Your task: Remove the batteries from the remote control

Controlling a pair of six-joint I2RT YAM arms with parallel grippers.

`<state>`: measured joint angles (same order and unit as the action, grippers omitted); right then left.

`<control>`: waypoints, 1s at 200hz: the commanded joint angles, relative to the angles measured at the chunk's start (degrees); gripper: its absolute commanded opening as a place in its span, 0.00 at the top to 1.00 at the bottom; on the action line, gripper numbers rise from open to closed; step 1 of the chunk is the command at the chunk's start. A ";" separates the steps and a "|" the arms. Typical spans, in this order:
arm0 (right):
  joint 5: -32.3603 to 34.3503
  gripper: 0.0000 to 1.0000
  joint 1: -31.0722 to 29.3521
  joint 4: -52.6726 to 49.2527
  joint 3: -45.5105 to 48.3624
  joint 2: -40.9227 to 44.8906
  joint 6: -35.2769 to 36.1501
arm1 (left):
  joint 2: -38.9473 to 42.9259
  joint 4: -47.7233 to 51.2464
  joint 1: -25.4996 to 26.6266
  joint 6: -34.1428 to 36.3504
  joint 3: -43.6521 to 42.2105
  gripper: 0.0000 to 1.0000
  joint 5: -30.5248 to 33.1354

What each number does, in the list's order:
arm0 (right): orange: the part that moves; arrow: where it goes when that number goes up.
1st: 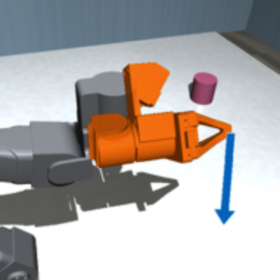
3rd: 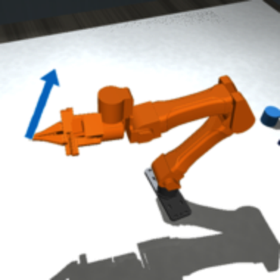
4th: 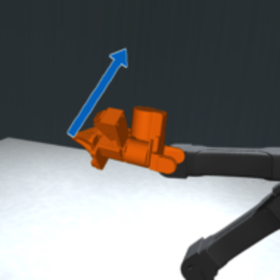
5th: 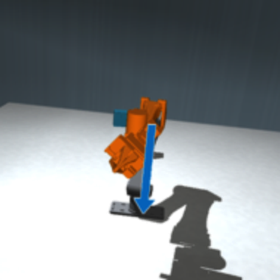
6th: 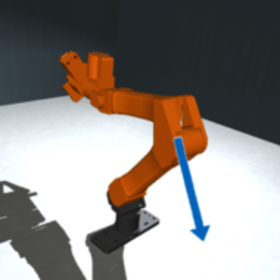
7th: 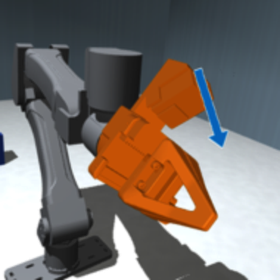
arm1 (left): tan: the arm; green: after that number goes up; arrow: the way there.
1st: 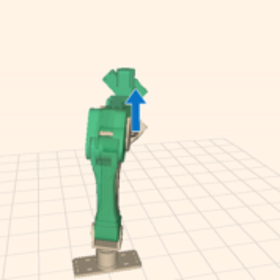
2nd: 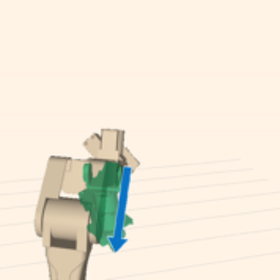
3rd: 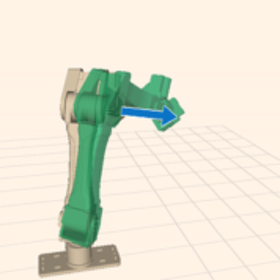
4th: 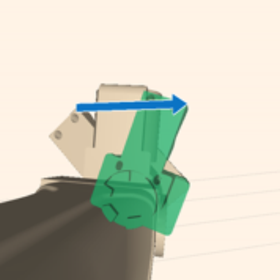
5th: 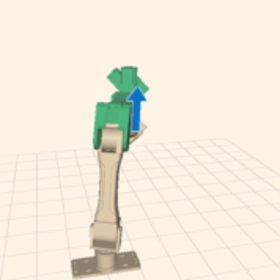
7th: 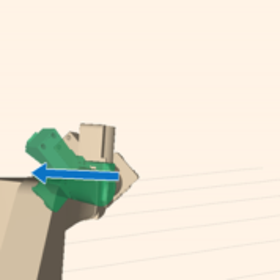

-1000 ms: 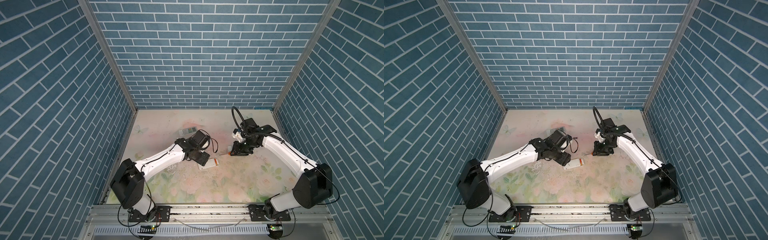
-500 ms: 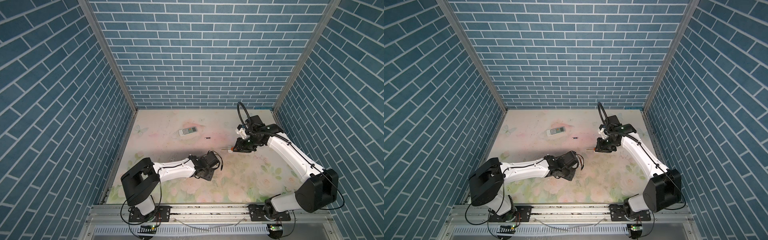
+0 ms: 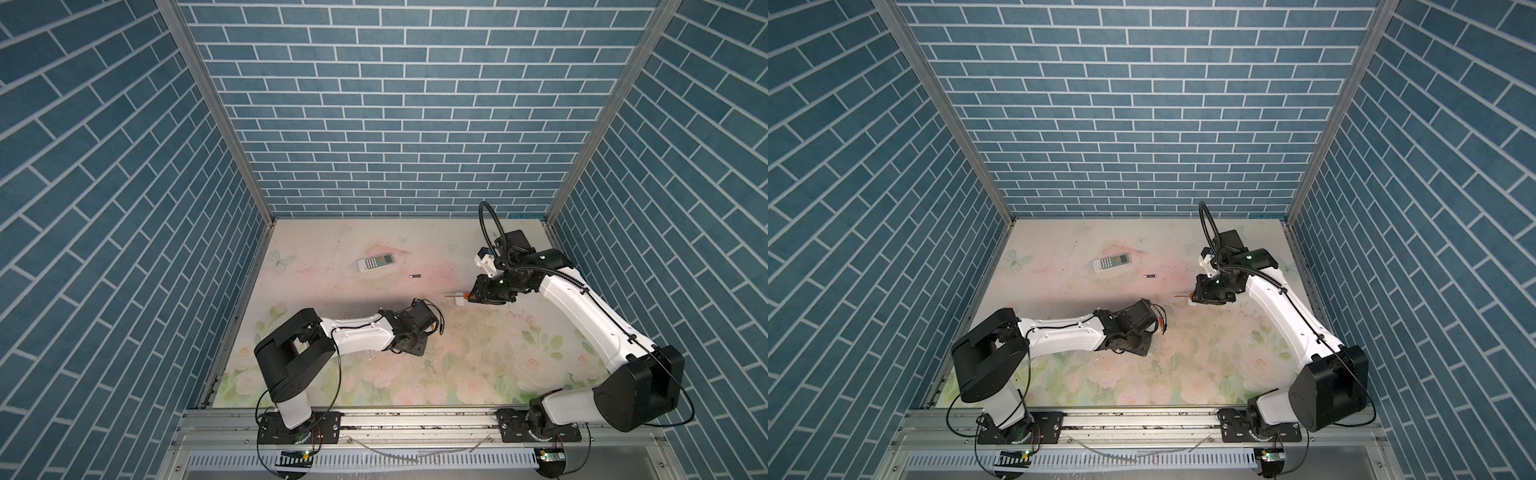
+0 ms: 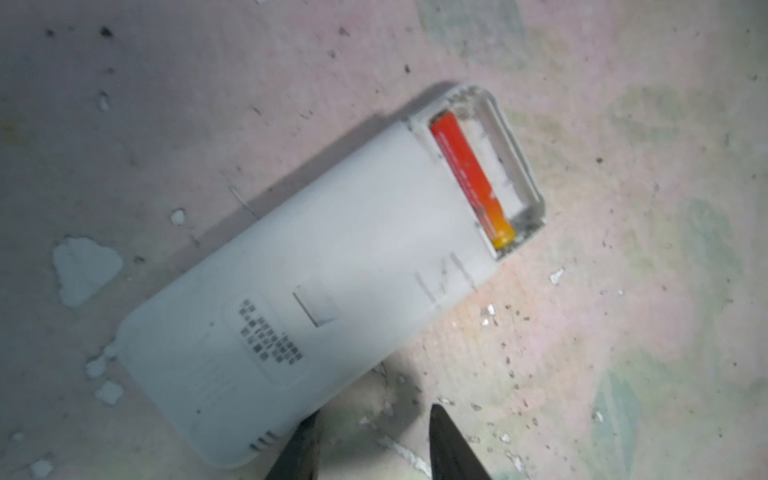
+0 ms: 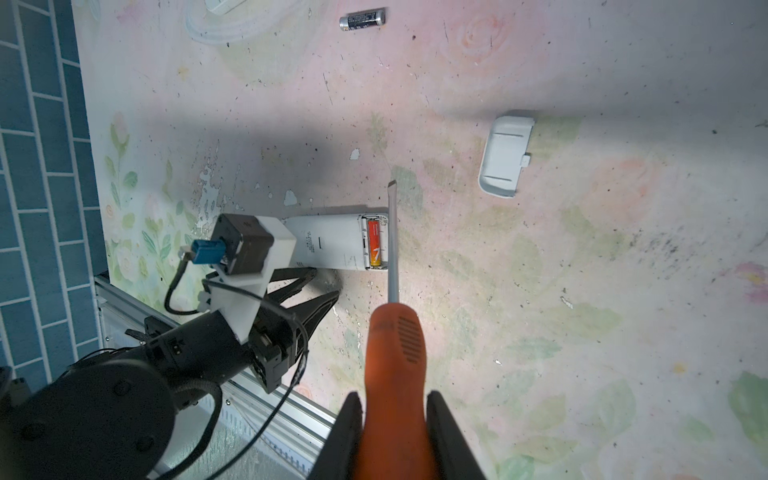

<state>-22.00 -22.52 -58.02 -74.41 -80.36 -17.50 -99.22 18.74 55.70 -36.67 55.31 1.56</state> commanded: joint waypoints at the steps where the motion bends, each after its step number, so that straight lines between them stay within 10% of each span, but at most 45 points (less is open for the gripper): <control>1: 0.11 1.00 0.20 -0.53 -2.98 1.41 1.66 | -1.39 2.70 -2.69 0.27 -1.88 0.56 1.58; 200: 5.89 1.00 -3.87 2.03 8.31 10.46 1.59 | -5.54 7.97 -10.59 -0.74 15.85 0.26 -9.74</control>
<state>-19.97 -23.51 -57.14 -68.88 -72.23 -17.52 -102.08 21.98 45.23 -35.70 66.28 -6.46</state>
